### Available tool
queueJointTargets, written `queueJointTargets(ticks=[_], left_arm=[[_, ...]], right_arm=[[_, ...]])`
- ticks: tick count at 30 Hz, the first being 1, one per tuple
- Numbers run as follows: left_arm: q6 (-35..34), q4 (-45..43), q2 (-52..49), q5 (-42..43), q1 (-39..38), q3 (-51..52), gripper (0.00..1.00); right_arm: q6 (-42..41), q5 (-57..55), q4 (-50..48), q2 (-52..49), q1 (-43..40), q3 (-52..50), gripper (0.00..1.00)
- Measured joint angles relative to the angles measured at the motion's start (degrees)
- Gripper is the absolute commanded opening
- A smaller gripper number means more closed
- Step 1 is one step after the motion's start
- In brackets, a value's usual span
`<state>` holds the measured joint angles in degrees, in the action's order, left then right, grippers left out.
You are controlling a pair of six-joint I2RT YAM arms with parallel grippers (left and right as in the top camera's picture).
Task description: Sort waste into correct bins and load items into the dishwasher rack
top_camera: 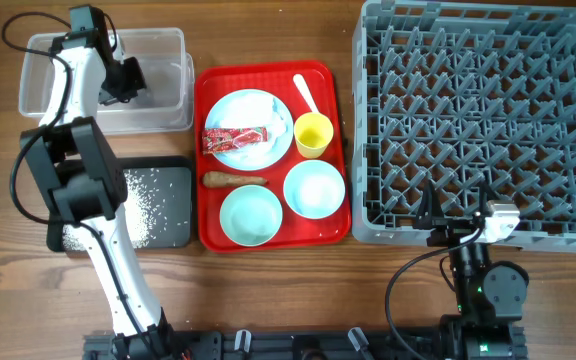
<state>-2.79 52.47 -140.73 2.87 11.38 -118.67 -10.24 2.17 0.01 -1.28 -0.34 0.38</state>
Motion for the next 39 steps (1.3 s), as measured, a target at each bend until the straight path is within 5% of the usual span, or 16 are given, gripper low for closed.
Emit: queueJointTargets(ticks=[29, 39], left_arm=[[5.9, 21.8, 0.0, -6.3, -0.1, -1.2, 0.04], [7.4, 19.1, 0.0, -6.6, -0.1, -2.8, 0.23]], right_arm=[[0.0, 0.0, 0.0, 0.0, 0.0, 0.0, 1.00], [0.0, 0.0, 0.0, 0.0, 0.0, 0.0, 1.00]])
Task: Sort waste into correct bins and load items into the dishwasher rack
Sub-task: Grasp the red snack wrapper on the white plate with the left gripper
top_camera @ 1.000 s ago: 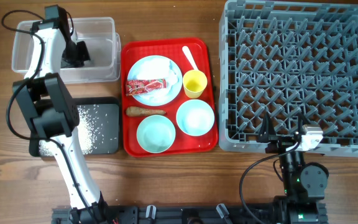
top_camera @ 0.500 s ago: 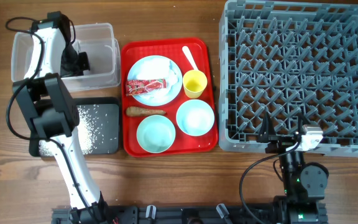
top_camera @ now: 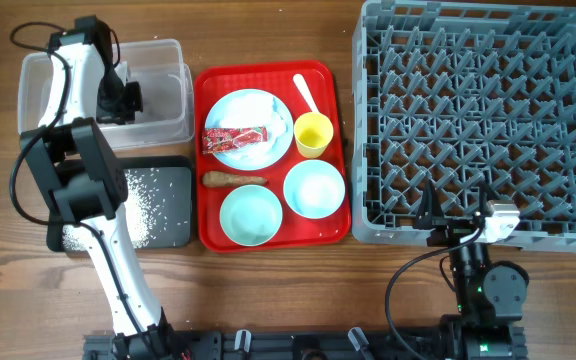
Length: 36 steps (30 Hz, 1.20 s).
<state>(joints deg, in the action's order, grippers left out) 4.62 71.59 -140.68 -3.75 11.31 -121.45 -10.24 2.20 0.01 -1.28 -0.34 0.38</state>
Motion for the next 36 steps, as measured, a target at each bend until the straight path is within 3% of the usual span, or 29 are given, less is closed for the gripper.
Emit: queueJointTargets(ticks=[5, 8, 11, 15, 18, 20, 24, 28, 32, 36], left_arm=[[-2.6, -0.7, 1.2, 0.4, 0.0, -8.5, 0.40], [-5.4, 0.5, 6.9, 3.6, -0.1, -12.3, 0.45], [-7.1, 8.6, 17.7, 11.7, -1.9, -14.1, 0.46], [-7.8, 21.1, 22.8, 17.3, -9.2, -14.8, 0.46], [-8.0, 21.5, 22.1, 18.4, -15.1, -12.4, 0.35], [-8.4, 21.6, 21.3, 18.7, -19.8, -9.5, 0.35], [-8.4, 16.0, 21.0, 18.4, -28.4, 1.4, 0.43], [-8.4, 5.1, 20.6, 12.5, -34.5, 14.4, 0.42], [-8.4, -2.6, 20.5, 1.5, -35.6, 21.9, 0.47], [-8.4, -8.5, 20.5, -4.1, -34.7, 26.7, 0.48]], right_arm=[[0.0, 0.0, 0.0, 0.0, 0.0, 0.0, 1.00], [0.0, 0.0, 0.0, 0.0, 0.0, 0.0, 1.00], [0.0, 0.0, 0.0, 0.0, 0.0, 0.0, 1.00], [0.0, 0.0, 0.0, 0.0, 0.0, 0.0, 1.00], [0.0, 0.0, 0.0, 0.0, 0.0, 0.0, 1.00], [0.0, 0.0, 0.0, 0.0, 0.0, 0.0, 1.00], [0.0, 0.0, 0.0, 0.0, 0.0, 0.0, 1.00], [0.0, 0.0, 0.0, 0.0, 0.0, 0.0, 1.00], [0.0, 0.0, 0.0, 0.0, 0.0, 0.0, 1.00], [0.0, 0.0, 0.0, 0.0, 0.0, 0.0, 1.00]])
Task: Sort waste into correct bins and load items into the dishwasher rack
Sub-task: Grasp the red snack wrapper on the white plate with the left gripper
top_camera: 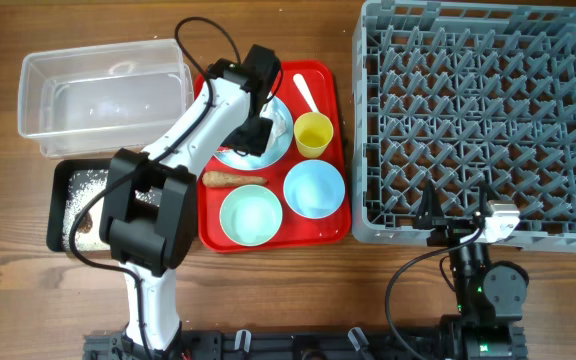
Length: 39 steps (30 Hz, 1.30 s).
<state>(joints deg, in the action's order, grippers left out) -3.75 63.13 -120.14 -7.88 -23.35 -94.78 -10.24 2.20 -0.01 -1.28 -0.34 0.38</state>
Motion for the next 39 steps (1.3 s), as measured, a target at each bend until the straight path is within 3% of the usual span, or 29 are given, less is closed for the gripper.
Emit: queueJointTargets(ticks=[8, 13, 16, 26, 29, 30, 35, 39], left_arm=[[0.0, -9.4, 0.0, -3.3, 3.5, 6.6, 0.49], [0.2, -10.1, 0.0, -3.5, 4.0, 7.1, 0.27], [0.1, -10.0, 0.0, -3.5, 4.0, 7.1, 0.04], [0.2, -9.5, 0.0, -3.5, 4.0, 7.1, 0.04], [0.3, -9.2, 0.9, -3.5, 4.0, 7.1, 0.34], [0.1, -8.6, 2.0, -3.7, 4.0, 7.2, 0.40], [2.7, -9.4, 3.7, -5.2, 5.7, 7.2, 0.41], [9.5, -12.0, 2.0, -4.2, 8.7, 7.2, 0.54]], right_arm=[[0.0, 0.0, 0.0, 0.0, 0.0, 0.0, 1.00], [0.0, 0.0, 0.0, 0.0, 0.0, 0.0, 1.00], [0.0, 0.0, 0.0, 0.0, 0.0, 0.0, 1.00], [0.0, 0.0, 0.0, 0.0, 0.0, 0.0, 1.00], [0.0, 0.0, 0.0, 0.0, 0.0, 0.0, 1.00], [0.0, 0.0, 0.0, 0.0, 0.0, 0.0, 1.00], [0.0, 0.0, 0.0, 0.0, 0.0, 0.0, 1.00], [0.0, 0.0, 0.0, 0.0, 0.0, 0.0, 1.00]])
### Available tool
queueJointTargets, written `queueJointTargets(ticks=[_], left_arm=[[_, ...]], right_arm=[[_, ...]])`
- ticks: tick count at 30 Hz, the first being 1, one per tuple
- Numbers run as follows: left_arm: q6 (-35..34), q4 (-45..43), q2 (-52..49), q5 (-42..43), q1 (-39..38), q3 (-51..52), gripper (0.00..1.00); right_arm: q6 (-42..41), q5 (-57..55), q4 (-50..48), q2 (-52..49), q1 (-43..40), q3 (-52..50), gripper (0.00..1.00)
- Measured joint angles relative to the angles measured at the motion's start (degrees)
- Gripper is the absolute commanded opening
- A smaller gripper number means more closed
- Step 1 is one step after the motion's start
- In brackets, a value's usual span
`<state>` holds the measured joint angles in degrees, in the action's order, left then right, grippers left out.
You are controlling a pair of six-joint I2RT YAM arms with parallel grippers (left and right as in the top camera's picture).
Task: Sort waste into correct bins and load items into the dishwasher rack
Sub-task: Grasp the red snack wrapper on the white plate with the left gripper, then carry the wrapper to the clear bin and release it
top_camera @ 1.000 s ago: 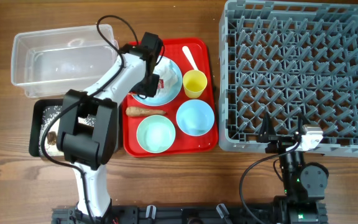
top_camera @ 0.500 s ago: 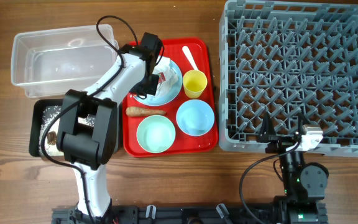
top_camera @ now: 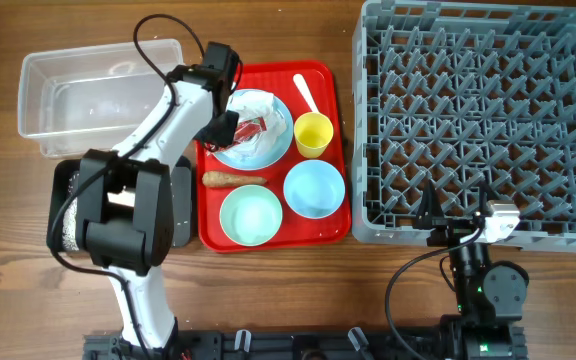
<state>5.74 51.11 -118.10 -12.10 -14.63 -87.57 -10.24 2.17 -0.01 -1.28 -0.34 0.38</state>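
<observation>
My left gripper (top_camera: 230,126) is over the left edge of the white plate (top_camera: 268,150) on the red tray (top_camera: 273,240). It is shut on a red wrapper (top_camera: 252,127), which sticks out crumpled to its right over the plate. A yellow cup (top_camera: 313,135) and a white spoon (top_camera: 305,93) lie right of the plate. Two light-blue bowls (top_camera: 314,188) (top_camera: 250,215) and a brown food scrap (top_camera: 233,180) sit at the tray's front. My right gripper (top_camera: 431,215) rests by the front edge of the grey dishwasher rack (top_camera: 483,120), fingers together.
A clear plastic bin (top_camera: 98,95) stands at the back left. In front of it is a black bin (top_camera: 66,210) with white crumbs, partly under my left arm. The rack fills the right half of the table.
My left gripper has moved from the middle of the plate to its left edge. The red wrapper, then under the gripper, is now held in it and crumpled.
My left gripper was over the clear bin while the wrapper lay flat on the plate. It then stood further left in that bin. After that it was down on the wrapper on the plate, and now it holds the wrapper at the plate's left edge. The right arm stayed still.
</observation>
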Motion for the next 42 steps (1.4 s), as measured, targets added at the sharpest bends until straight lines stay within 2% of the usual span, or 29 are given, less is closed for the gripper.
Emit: queueJointTargets(ticks=[4, 8, 13, 16, 21, 23, 29, 35, 39, 42], left_arm=[[8.4, -0.3, -0.2, 5.6, 0.3, 0.0, 0.54], [12.8, 0.7, -0.2, 8.5, 0.3, 0.0, 0.54], [15.0, 1.8, -0.2, 14.1, 0.3, 0.0, 0.58], [15.3, 1.8, -0.2, 17.2, 0.3, 0.0, 0.67], [15.6, -0.1, -0.2, 18.4, 0.3, 3.6, 0.72], [15.6, -1.4, -0.2, 18.5, 0.3, 5.1, 0.71], [15.6, -2.1, -0.1, 18.4, 0.4, 5.4, 0.57], [15.8, -2.1, -0.1, 18.4, 0.4, 5.5, 0.36], [15.9, -2.1, 0.4, 18.6, 0.4, 6.0, 0.04], [16.0, -2.1, 1.6, 18.9, 0.4, 6.4, 0.04]], right_arm=[[0.0, 0.0, 0.0, 0.0, 0.0, 0.0, 1.00], [0.0, 0.0, 0.0, 0.0, 0.0, 0.0, 1.00], [0.0, 0.0, 0.0, 0.0, 0.0, 0.0, 1.00], [0.0, 0.0, 0.0, 0.0, 0.0, 0.0, 1.00], [0.0, 0.0, 0.0, 0.0, 0.0, 0.0, 1.00], [0.0, 0.0, 0.0, 0.0, 0.0, 0.0, 1.00], [0.0, 0.0, 0.0, 0.0, 0.0, 0.0, 1.00], [0.0, 0.0, 0.0, 0.0, 0.0, 0.0, 1.00], [0.0, 0.0, 0.0, 0.0, 0.0, 0.0, 1.00], [0.0, 0.0, 0.0, 0.0, 0.0, 0.0, 1.00]])
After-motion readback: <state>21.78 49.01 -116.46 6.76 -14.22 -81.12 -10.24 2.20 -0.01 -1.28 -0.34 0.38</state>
